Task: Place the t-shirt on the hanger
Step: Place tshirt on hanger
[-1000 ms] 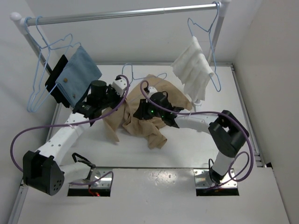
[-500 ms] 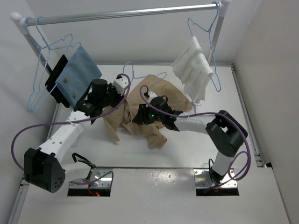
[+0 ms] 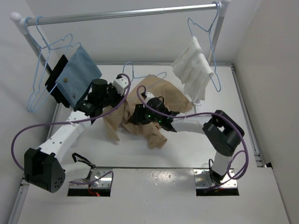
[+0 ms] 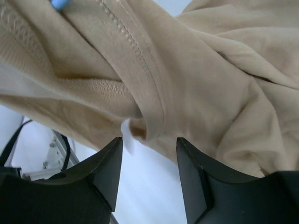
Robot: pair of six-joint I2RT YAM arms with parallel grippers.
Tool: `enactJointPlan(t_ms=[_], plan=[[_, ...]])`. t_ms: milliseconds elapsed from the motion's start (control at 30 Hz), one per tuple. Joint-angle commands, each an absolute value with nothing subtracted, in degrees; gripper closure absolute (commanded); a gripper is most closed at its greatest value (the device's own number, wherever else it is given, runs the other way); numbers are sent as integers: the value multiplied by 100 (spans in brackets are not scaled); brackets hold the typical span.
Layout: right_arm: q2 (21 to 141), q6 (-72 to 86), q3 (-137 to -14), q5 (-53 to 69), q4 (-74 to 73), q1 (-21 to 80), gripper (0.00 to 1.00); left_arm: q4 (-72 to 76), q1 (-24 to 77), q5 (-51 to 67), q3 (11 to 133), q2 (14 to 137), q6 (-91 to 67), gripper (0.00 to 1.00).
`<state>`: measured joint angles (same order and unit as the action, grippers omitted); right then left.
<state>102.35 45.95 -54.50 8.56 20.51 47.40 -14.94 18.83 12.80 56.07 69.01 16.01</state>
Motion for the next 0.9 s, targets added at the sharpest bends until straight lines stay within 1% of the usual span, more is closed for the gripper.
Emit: enactJointPlan(t_ms=[0, 133, 300, 333, 467, 567, 600, 633, 700, 733, 833, 867], plan=[[10380, 4868, -5826, 467, 2232, 4843, 51, -1151, 1942, 1327, 5774, 6803, 1591, 100], [10634, 4957, -6063, 229, 1926, 4843, 55, -1151, 1942, 1327, 5722, 6741, 1591, 100], [10854, 5019, -6319, 176, 1530, 4843, 57, -1151, 1942, 1327, 5722, 6741, 1529, 100], [10854, 5019, -6258, 176, 1468, 4843, 57, -1151, 1890, 1327, 5722, 6741, 1529, 100], [10688, 5194, -5985, 62, 1538, 4843, 62, -1151, 1837, 1274, 5722, 6741, 1529, 100], [10792, 5194, -5993, 271, 1591, 4843, 75, -1151, 1837, 1335, 5722, 6741, 1529, 100], [10906, 5290, -6046, 394, 1591, 4791, 88, -1151, 1837, 1336, 5722, 6741, 1529, 100], [10907, 5378, -6047, 395, 1591, 4790, 93, -1151, 1837, 1336, 5722, 6680, 1529, 100], [10907, 5642, -6047, 396, 1529, 4729, 97, -1230, 1785, 1336, 5722, 6680, 1634, 100], [10690, 5712, -5786, 178, 1468, 4676, 100, -1317, 1723, 1336, 5722, 6601, 1774, 100], [10136, 5845, -5161, -289, 1397, 4527, 100, -1494, 1495, 1598, 5591, 6382, 2012, 100], [9760, 5845, -5011, -542, 1345, 4448, 100, -1572, 1233, 1826, 5520, 6207, 2161, 100]])
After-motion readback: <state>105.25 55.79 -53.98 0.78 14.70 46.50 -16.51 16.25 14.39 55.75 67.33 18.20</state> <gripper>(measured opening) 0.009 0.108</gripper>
